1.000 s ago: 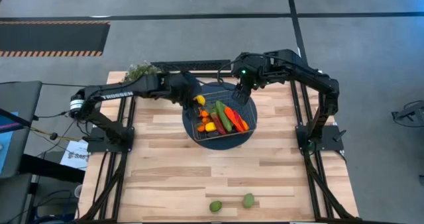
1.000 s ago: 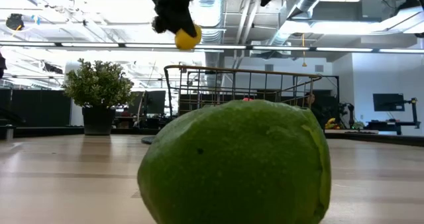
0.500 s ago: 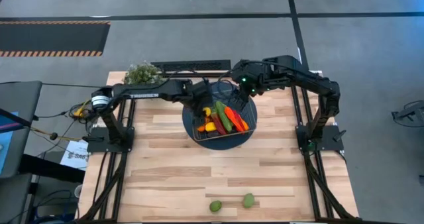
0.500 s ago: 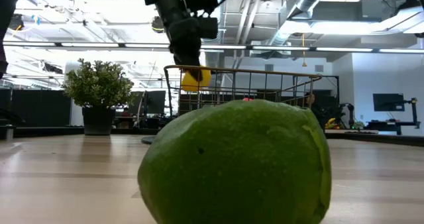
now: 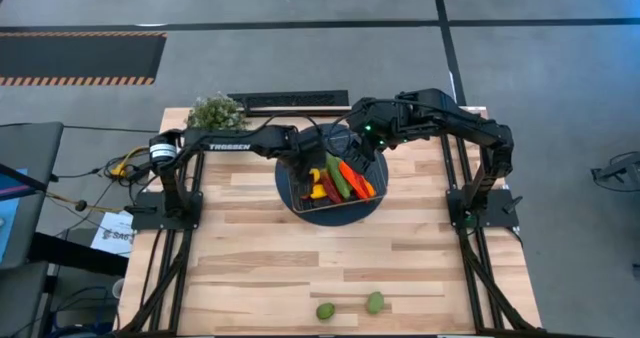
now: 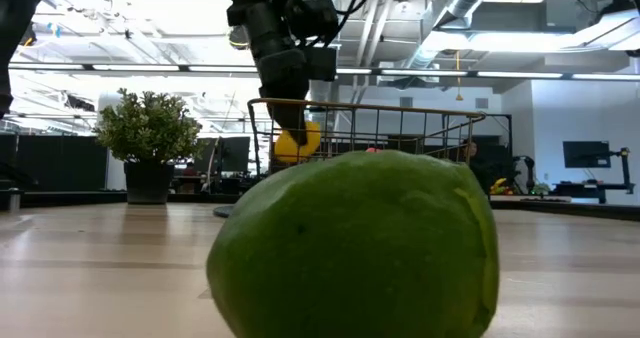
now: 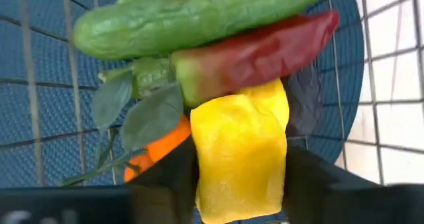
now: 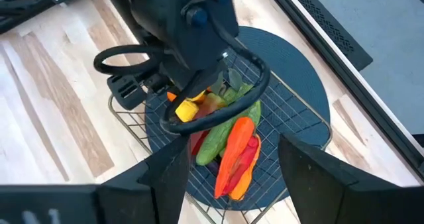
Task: Build produce basket
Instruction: Put the yellow lemon into the basket, then put the left green lemon into the basket
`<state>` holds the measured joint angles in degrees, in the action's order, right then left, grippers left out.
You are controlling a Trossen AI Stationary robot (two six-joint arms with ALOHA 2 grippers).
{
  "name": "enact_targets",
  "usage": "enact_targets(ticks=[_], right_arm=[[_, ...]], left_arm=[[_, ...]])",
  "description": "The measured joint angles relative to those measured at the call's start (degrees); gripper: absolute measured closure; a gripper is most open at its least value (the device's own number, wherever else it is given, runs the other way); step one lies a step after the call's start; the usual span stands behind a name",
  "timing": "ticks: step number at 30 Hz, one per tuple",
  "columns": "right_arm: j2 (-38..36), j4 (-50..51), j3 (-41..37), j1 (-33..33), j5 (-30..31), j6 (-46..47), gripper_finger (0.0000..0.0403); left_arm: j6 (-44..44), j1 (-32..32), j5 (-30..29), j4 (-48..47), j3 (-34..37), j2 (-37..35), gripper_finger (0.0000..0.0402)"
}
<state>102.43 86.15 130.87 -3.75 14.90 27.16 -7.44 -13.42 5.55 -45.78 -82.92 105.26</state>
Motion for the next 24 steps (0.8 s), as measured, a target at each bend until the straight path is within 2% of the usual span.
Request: enact_targets(ticks=[5,10,13,16,19,24], right_arm=[[0.0,1.2,0.0,0.4,0.0,-0.4,0.0159],[0.0,3.7,0.0,0.4,0.0,-0.8,0.0159],[-0.4,3.7,0.0,0.4,-3.0,-1.9,0.0159],[-0.8,3.7,0.0,1.4,-10.0,-2.0,0.0159],[-1.7,3.7,-0.5,3.7,-14.9,-3.3,0.0159],[-5.5,3.6,-5.5,9.1,-16.3,-0.3,0.0165]], left_arm=[[3.7,0.0,0.0,-2.7,-3.8,-0.1,0.0127],[7.2,0.0,0.1,-5.3,-7.8,-0.2,0.0045],[8.9,0.6,1.4,-8.7,-10.4,-0.2,0.0023],[11.8,2.8,1.2,-14.6,-12.9,-1.6,0.0014],[15.4,6.7,-2.8,-16.7,-13.5,-4.6,0.0012],[25.9,16.5,-14.1,-19.3,-13.5,-10.0,0.0011]])
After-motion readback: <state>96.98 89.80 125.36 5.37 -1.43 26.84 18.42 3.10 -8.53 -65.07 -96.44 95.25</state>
